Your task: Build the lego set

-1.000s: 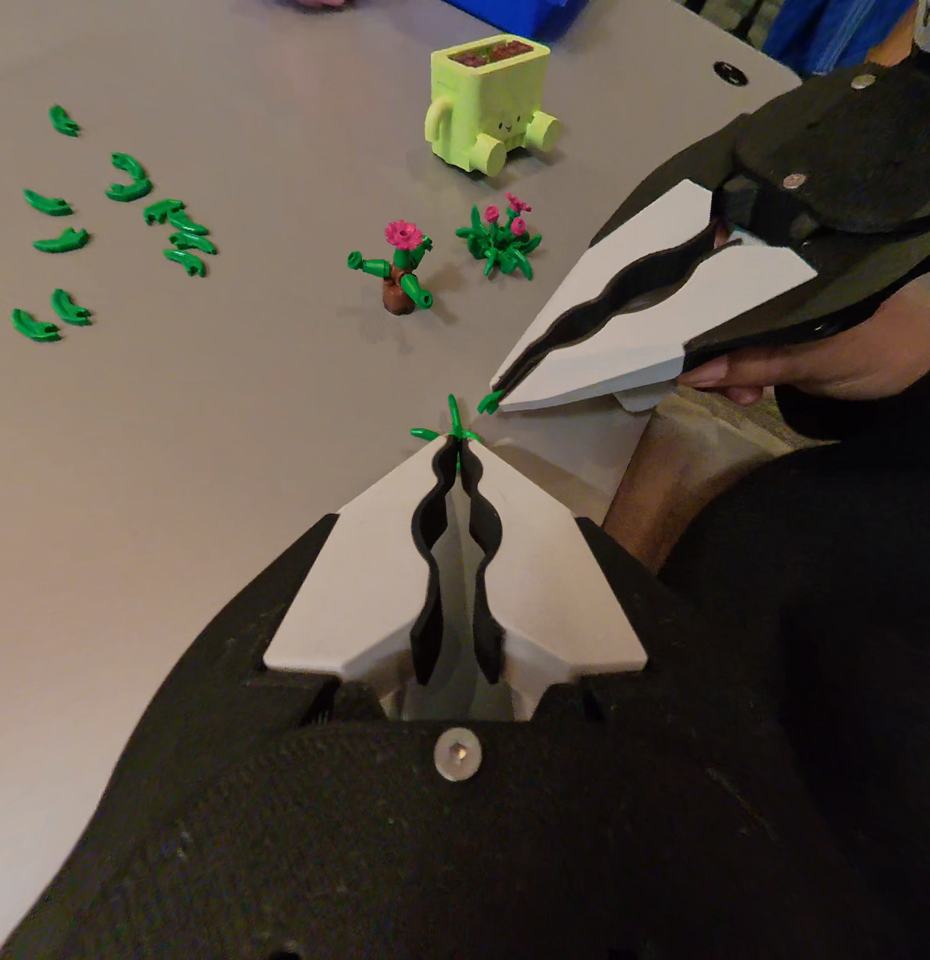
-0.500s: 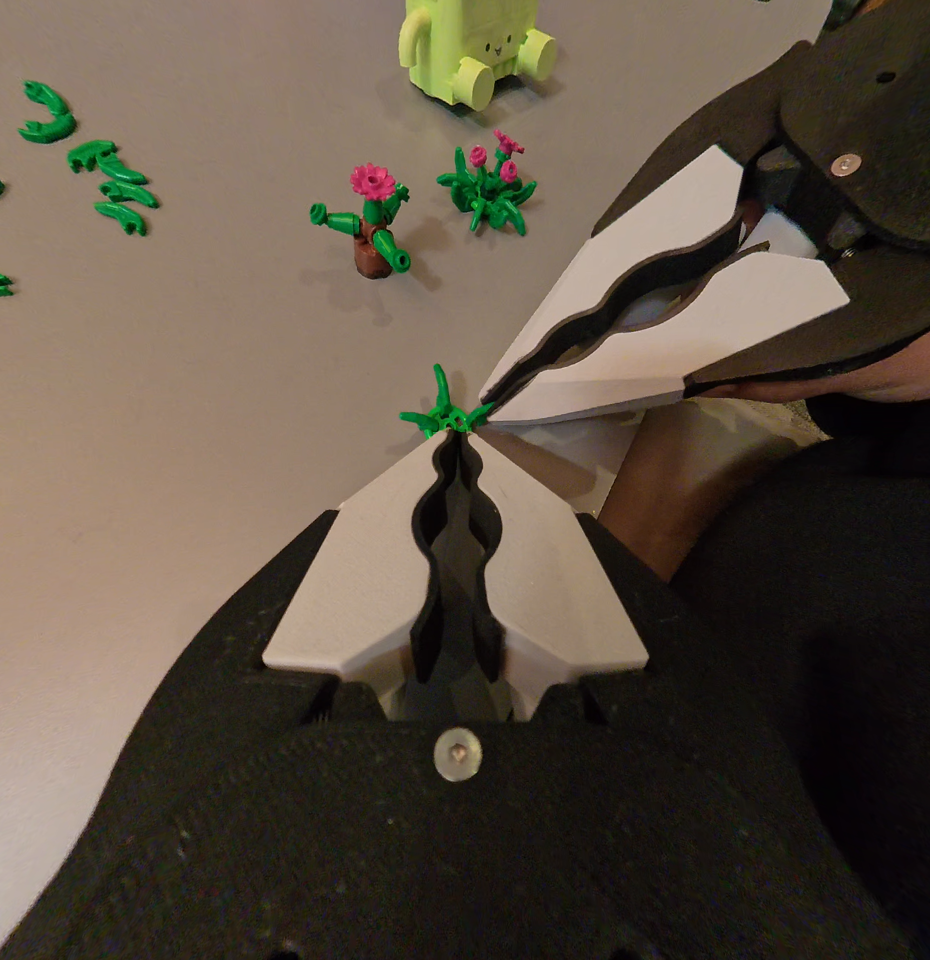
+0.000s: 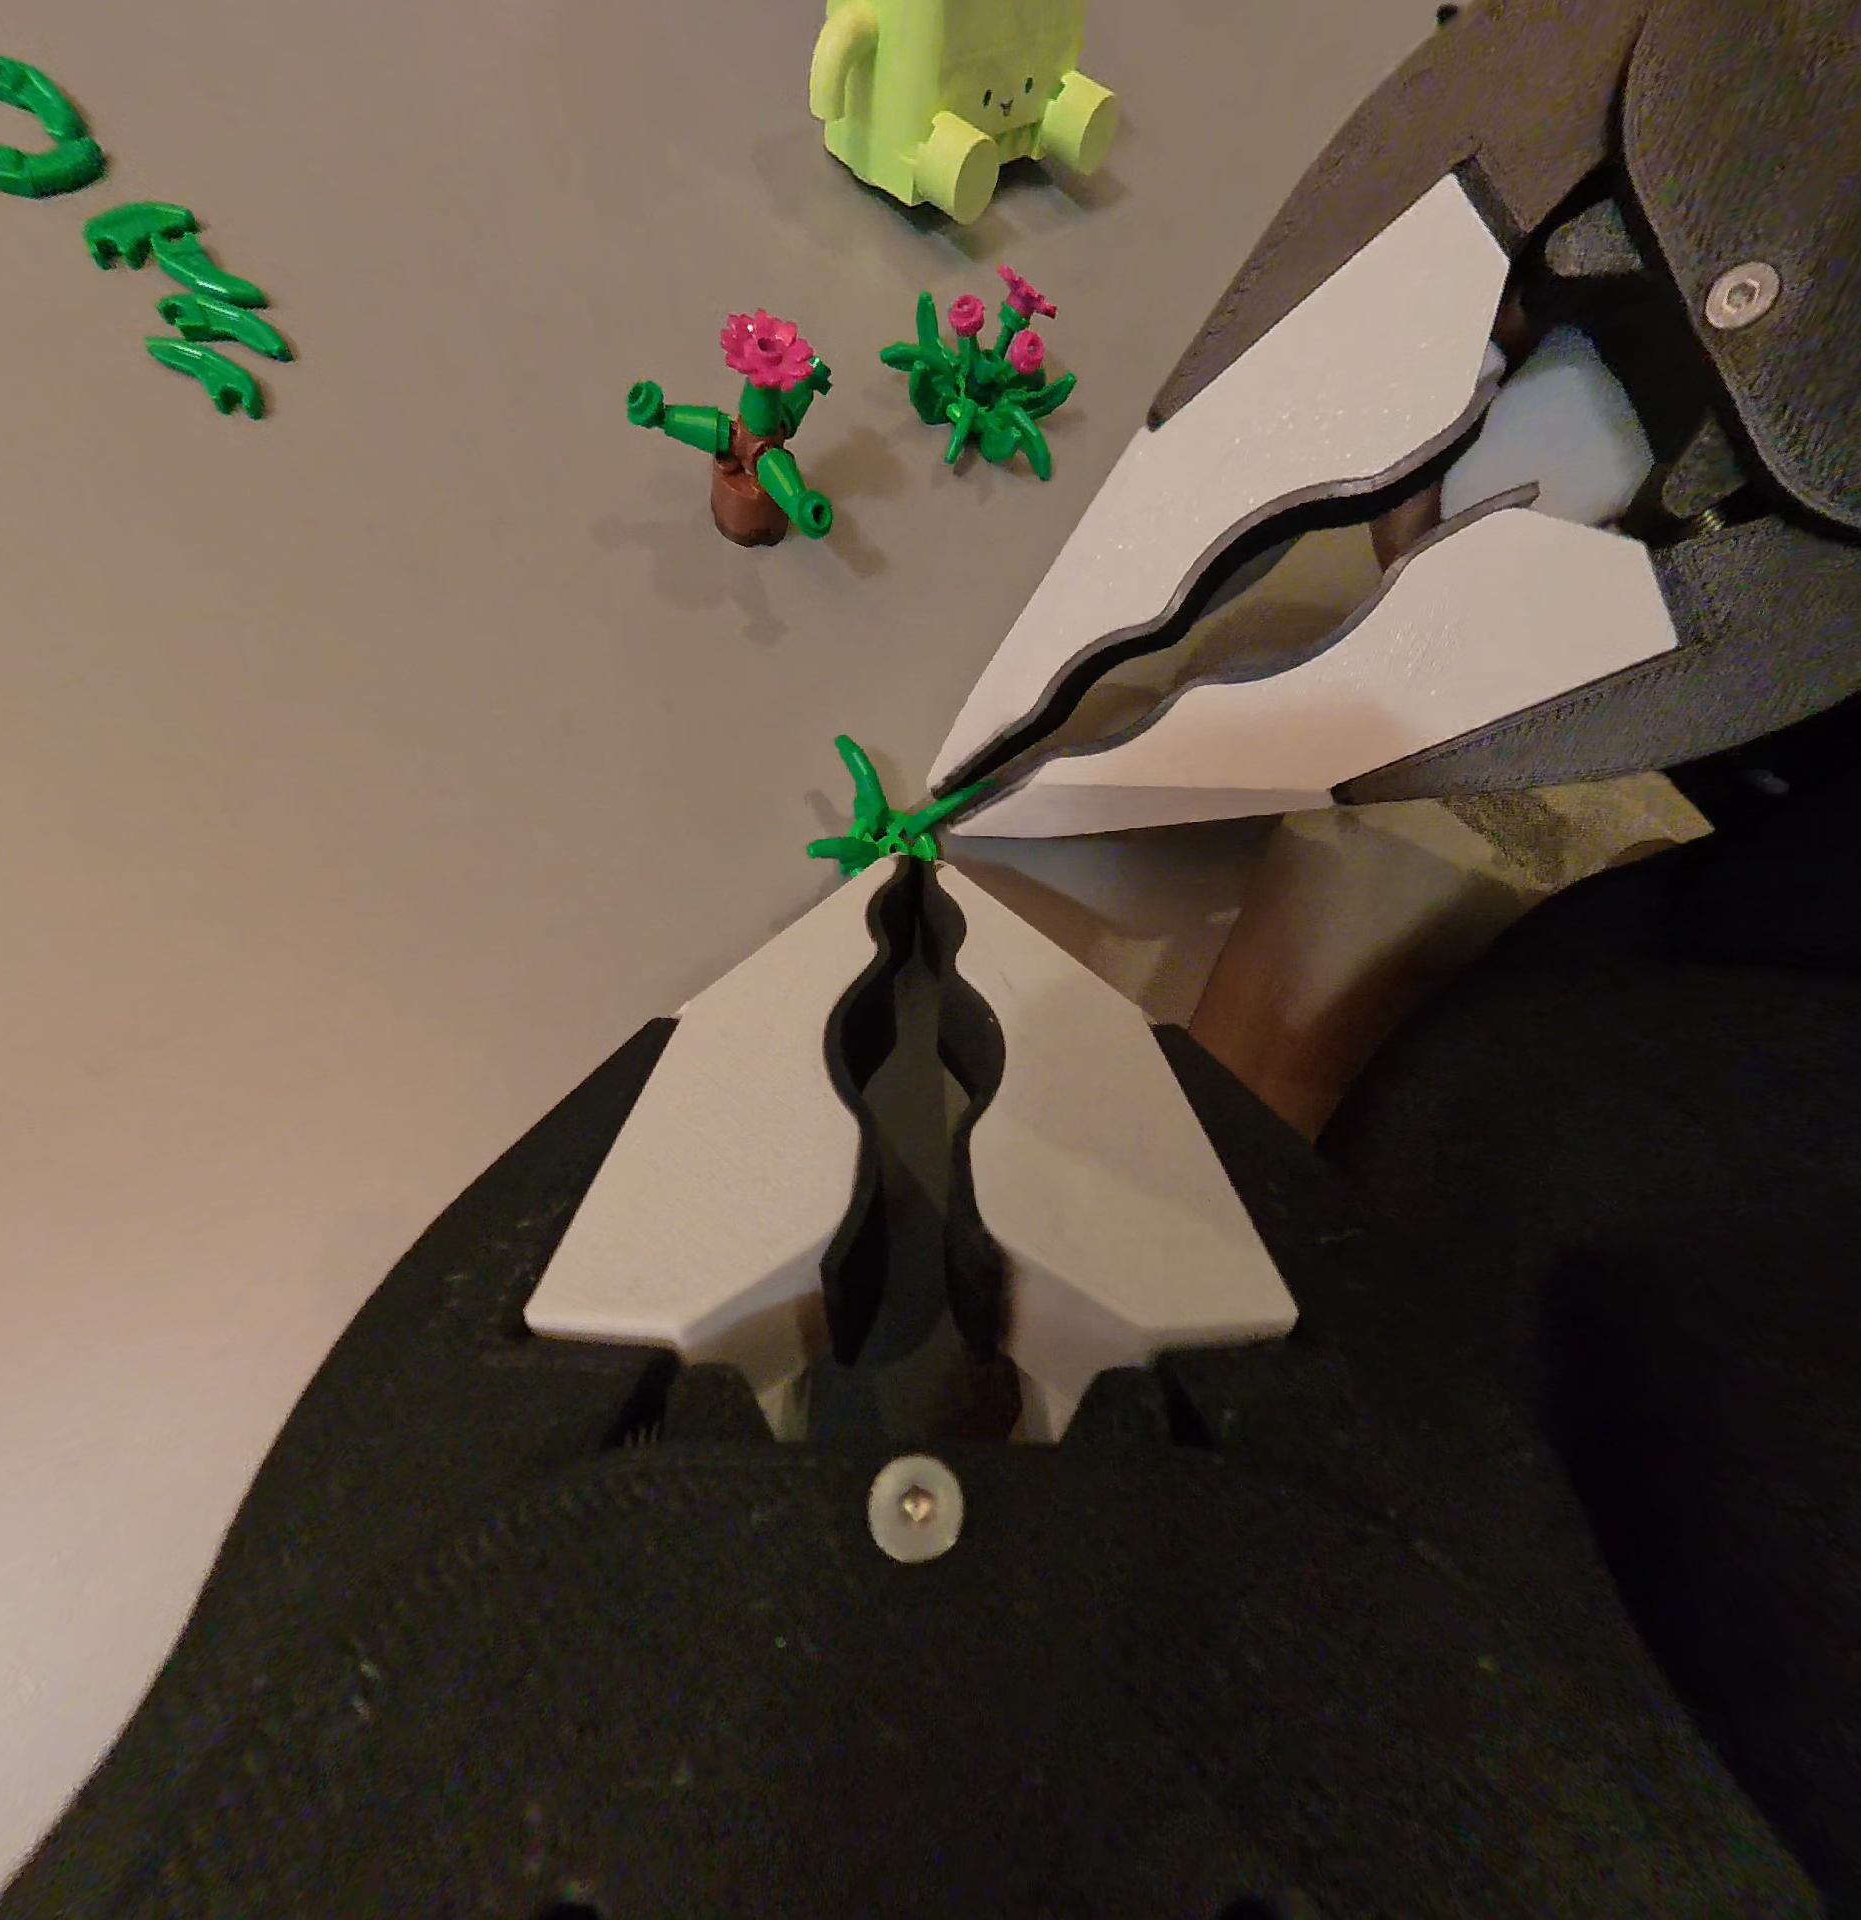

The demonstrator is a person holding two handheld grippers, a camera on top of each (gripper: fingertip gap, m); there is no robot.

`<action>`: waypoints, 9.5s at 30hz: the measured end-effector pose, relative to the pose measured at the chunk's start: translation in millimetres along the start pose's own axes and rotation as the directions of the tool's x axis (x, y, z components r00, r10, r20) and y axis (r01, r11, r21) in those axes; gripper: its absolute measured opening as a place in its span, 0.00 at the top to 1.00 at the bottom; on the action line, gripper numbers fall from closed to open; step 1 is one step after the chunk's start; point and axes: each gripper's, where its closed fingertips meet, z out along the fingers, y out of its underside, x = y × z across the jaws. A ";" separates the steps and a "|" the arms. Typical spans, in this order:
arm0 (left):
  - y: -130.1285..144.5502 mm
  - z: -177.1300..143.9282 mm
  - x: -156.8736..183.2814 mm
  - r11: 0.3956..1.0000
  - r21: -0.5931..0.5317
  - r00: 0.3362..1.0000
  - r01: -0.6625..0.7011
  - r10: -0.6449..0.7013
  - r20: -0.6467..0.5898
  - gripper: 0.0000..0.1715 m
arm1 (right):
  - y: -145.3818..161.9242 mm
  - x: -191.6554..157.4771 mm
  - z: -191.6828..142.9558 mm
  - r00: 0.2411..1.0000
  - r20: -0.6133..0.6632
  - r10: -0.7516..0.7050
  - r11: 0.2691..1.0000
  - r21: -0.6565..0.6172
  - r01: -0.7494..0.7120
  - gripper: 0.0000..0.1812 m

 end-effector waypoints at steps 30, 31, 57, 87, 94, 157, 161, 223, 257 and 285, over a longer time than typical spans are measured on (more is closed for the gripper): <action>-0.8 1.0 -1.6 0.999 -0.004 0.998 0.053 -0.053 -0.029 0.99 | 3.7 0.4 5.9 0.925 0.331 -0.188 0.940 -0.211 0.267 1.00; -0.8 1.1 -1.6 0.999 -0.005 0.998 0.052 -0.052 -0.028 0.99 | 9.1 0.8 6.8 0.917 0.342 -0.206 0.921 -0.249 0.300 0.99; -47.1 -45.6 32.0 0.903 0.288 0.861 0.318 -0.149 -0.486 0.97 | -38.0 -14.8 -47.7 0.815 0.568 0.114 0.962 0.143 -0.234 1.00; -68.5 -67.1 25.4 0.733 0.338 0.701 0.591 -0.259 -0.664 1.00 | -71.5 -1.8 -58.7 0.640 0.712 0.289 0.720 0.280 -0.635 1.00; -65.6 -66.6 26.0 0.760 0.346 0.731 0.550 -0.238 -0.640 1.00 | -69.3 -3.4 -58.4 0.639 0.711 0.293 0.733 0.262 -0.628 1.00; -1.4 -4.3 -7.0 0.997 0.059 0.996 0.040 -0.045 0.083 1.00 | -6.7 -1.3 12.0 0.919 0.360 -0.161 0.969 -0.118 0.215 1.00; -1.5 -4.3 -7.4 0.996 0.057 0.995 0.067 -0.070 0.064 1.00 | -7.5 -1.4 12.8 0.923 0.348 -0.163 0.956 -0.174 0.234 1.00; -54.6 -73.0 33.2 0.820 0.287 0.730 0.495 -0.213 -0.650 1.00 | -64.6 -22.5 -53.1 0.751 0.646 0.140 0.931 0.172 -0.321 1.00; -66.0 -86.5 14.8 0.652 0.299 0.593 0.697 -0.288 -0.752 1.00 | -86.8 -7.4 -52.8 0.570 0.760 0.313 0.638 0.276 -0.719 1.00; -0.4 -13.0 -20.9 0.988 0.075 0.988 0.137 -0.142 0.068 1.00 | -14.7 -1.8 14.2 0.957 0.271 0.101 0.992 -0.102 -0.076 1.00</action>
